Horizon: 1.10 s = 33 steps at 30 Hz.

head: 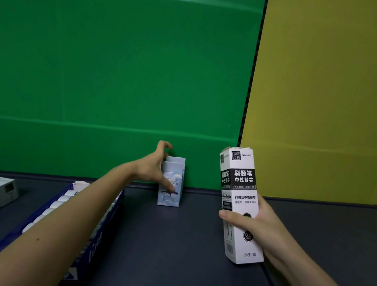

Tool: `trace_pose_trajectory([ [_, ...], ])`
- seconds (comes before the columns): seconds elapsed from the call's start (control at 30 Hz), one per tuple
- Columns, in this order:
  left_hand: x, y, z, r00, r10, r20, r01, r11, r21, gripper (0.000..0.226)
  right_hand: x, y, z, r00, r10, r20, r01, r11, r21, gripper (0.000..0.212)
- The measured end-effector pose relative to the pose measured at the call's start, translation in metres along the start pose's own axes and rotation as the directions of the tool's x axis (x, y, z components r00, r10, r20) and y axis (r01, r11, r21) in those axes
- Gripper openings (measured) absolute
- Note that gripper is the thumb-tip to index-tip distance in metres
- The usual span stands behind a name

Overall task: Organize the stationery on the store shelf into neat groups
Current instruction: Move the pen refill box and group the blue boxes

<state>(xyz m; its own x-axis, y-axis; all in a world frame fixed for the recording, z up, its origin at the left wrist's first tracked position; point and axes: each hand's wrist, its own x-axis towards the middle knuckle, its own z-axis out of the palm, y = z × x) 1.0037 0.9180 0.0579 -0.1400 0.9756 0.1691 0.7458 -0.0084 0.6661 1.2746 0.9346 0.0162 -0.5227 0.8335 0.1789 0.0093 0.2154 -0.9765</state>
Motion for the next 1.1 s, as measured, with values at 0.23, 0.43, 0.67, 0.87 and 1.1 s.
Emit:
trace_pose_trajectory([
  [0.23,0.002,-0.002,0.003,0.994,-0.067,0.087,0.071,0.997,-0.037,0.081,0.001,0.001,0.000,1.000,-0.007,-0.019,0.007,1.000,-0.008,0.049],
  [0.43,-0.027,0.028,0.000,0.993,0.013,-0.120,-0.038,0.978,-0.207,0.064,-0.005,-0.002,0.000,0.999,-0.036,-0.028,0.037,0.999,0.020,0.035],
  [0.67,-0.138,0.070,-0.027,0.924,0.022,-0.381,-0.157,0.932,-0.327,0.059,-0.028,-0.030,0.014,0.980,-0.195,0.040,0.194,0.981,0.028,0.046],
  [0.87,-0.256,0.053,-0.044,0.866,-0.120,-0.485,-0.082,0.923,-0.375,0.072,-0.056,-0.059,0.062,0.942,-0.251,0.221,0.237,0.967,0.089,0.046],
  [1.1,-0.383,0.007,-0.067,0.762,-0.298,-0.575,0.027,0.901,-0.432,0.084,-0.097,-0.078,0.156,0.869,-0.246,0.429,0.194,0.968,0.161,0.045],
])
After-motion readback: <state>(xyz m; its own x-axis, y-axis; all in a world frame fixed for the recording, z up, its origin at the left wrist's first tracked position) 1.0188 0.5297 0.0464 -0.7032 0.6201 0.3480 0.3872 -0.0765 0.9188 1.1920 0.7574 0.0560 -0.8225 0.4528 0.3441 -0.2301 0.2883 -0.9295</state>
